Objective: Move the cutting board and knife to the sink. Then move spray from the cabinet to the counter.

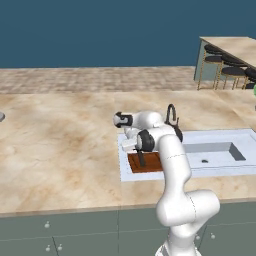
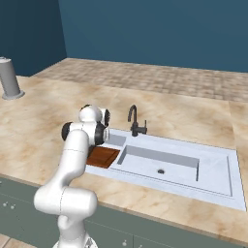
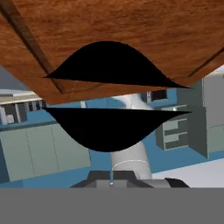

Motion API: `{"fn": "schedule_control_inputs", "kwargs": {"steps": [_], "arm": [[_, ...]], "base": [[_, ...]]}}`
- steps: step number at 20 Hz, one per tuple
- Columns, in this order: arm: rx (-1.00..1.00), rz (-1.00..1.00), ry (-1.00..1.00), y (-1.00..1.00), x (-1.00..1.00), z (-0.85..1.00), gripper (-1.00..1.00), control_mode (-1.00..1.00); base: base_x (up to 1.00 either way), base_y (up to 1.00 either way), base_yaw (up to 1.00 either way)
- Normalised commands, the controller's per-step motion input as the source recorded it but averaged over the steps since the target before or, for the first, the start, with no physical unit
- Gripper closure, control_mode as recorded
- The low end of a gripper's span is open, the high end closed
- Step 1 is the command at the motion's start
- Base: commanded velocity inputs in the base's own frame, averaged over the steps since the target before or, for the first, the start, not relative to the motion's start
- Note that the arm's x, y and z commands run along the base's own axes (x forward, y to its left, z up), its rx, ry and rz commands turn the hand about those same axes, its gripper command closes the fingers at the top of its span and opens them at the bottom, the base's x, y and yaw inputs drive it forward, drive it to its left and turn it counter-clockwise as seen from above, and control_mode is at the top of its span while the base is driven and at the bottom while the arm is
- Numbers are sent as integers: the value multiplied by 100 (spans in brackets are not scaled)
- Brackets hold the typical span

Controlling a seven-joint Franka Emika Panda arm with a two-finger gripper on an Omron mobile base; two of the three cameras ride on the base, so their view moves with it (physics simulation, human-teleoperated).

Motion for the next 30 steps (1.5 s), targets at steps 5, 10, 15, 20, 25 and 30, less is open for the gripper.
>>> {"fn": "schedule_control_inputs", "kwargs": {"steps": [5,10,15,20,25,30], "arm": [[0,0,10,0,-3,-4,100,-100],[0,0,-10,0,-18,0,100,-100],[0,1,-35,0,-24,0,100,-100],[0,0,-39,0,-18,8,100,-100],[0,0,-36,0,-25,16,100,-100],[0,0,-36,0,-33,22,100,-100]], "base": [[0,0,0],[0,0,0],[0,0,0],[0,0,0],[0,0,0],[0,0,0]]}}
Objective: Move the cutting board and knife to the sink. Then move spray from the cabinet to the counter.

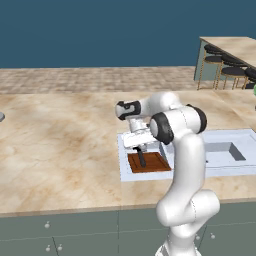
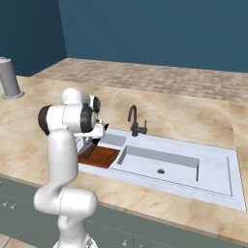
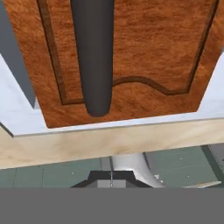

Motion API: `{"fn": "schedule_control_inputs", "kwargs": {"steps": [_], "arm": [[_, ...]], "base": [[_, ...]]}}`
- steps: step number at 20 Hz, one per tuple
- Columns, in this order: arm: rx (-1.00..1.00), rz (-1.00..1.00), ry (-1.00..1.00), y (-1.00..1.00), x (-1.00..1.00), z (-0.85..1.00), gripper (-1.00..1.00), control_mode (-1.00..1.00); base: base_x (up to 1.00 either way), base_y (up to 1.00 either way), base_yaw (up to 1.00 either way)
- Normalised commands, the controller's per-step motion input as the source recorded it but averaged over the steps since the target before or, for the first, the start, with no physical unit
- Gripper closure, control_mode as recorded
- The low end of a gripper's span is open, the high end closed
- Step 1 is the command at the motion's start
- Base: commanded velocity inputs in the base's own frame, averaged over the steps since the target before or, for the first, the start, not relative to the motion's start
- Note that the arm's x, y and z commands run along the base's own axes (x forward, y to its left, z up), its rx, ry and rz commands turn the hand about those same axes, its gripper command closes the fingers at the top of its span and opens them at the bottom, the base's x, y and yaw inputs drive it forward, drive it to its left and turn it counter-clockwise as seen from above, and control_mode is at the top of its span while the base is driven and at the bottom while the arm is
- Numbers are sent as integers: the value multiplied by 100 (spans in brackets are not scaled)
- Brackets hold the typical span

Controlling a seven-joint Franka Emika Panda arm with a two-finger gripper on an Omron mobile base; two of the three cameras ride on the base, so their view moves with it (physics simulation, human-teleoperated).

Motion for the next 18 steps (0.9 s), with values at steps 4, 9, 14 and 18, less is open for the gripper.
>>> {"fn": "schedule_control_inputs", "kwargs": {"steps": [4,9,14,18], "arm": [[0,0,-42,0,-41,22,100,-100],[0,0,-46,0,-40,23,100,-100],[0,-2,-45,0,-43,24,100,-100],[0,-7,-33,0,-45,25,100,-100]], "base": [[0,0,0],[0,0,0],[0,0,0],[0,0,0]]}}
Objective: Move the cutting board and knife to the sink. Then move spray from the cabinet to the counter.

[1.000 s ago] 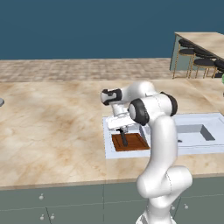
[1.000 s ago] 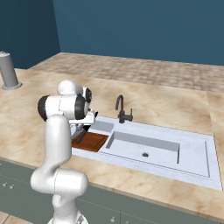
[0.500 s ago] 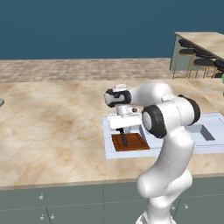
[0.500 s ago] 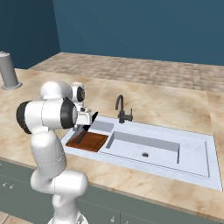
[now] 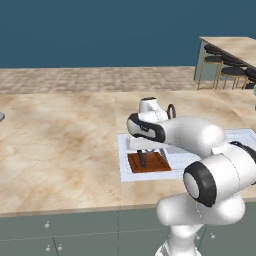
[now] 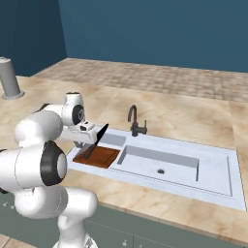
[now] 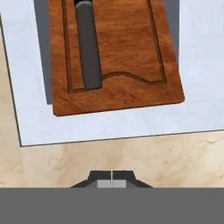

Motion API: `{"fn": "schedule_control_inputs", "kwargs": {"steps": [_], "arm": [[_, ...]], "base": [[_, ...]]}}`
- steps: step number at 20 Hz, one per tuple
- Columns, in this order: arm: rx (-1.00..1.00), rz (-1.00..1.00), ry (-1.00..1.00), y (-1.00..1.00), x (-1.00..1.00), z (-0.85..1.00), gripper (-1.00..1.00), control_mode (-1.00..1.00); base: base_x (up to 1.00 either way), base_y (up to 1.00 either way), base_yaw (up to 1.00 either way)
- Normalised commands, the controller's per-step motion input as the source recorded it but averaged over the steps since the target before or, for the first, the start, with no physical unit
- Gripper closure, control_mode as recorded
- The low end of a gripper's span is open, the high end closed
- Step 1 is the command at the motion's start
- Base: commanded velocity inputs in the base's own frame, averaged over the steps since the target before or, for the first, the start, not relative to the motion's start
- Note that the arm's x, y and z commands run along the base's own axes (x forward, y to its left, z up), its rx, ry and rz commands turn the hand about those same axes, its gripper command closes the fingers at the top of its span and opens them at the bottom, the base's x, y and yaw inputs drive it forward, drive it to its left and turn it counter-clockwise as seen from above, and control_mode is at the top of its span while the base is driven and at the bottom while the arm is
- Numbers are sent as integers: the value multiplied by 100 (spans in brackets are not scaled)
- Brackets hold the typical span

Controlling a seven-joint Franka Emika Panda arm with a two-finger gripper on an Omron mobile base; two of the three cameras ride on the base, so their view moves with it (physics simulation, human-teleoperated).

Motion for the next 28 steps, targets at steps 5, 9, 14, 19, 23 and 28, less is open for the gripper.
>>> {"fn": "schedule_control_inputs", "kwargs": {"steps": [5,9,14,19,23,28], "arm": [[0,-6,-26,0,-46,25,100,-100],[-4,0,-16,4,-47,27,100,-100],[-9,0,-20,14,-46,23,100,-100],[-8,0,-27,11,-53,12,100,-100],[-5,-3,-18,12,-47,15,100,-100],[0,-6,-2,6,-41,27,100,-100]], "base": [[0,0,0],[0,0,0],[0,0,0],[0,0,0],[0,0,0],[0,0,0]]}}
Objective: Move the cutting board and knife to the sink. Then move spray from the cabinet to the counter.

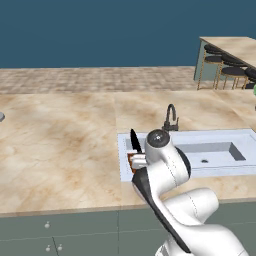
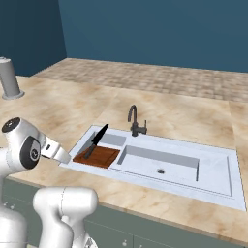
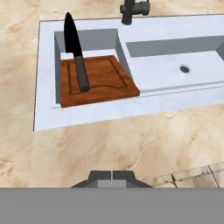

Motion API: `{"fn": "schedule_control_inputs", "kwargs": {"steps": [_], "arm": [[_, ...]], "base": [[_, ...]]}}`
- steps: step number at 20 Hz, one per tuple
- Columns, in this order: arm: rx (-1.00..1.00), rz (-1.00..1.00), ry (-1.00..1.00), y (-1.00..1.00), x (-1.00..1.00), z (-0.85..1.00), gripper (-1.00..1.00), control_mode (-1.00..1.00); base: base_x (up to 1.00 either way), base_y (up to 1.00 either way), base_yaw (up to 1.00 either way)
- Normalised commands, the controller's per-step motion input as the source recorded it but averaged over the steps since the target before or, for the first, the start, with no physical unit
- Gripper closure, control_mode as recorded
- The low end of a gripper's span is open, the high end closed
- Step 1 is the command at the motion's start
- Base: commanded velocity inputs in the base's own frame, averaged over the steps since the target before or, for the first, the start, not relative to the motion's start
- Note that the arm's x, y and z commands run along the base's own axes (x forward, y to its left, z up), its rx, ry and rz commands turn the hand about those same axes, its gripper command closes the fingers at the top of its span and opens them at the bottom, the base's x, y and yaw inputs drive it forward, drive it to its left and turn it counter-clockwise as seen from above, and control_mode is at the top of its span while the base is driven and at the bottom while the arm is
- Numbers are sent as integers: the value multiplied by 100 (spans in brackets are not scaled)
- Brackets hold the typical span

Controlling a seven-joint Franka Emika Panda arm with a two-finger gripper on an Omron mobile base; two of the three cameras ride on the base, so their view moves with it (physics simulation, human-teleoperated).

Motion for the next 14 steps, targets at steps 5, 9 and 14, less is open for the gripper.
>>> {"fn": "schedule_control_inputs", "kwargs": {"steps": [5,9,14], "arm": [[0,-6,1,14,-37,30,100,-100],[0,-3,3,4,-36,28,100,-100],[0,0,-1,1,-40,5,100,-100]], "base": [[0,0,0],[0,0,0],[0,0,0]]}}
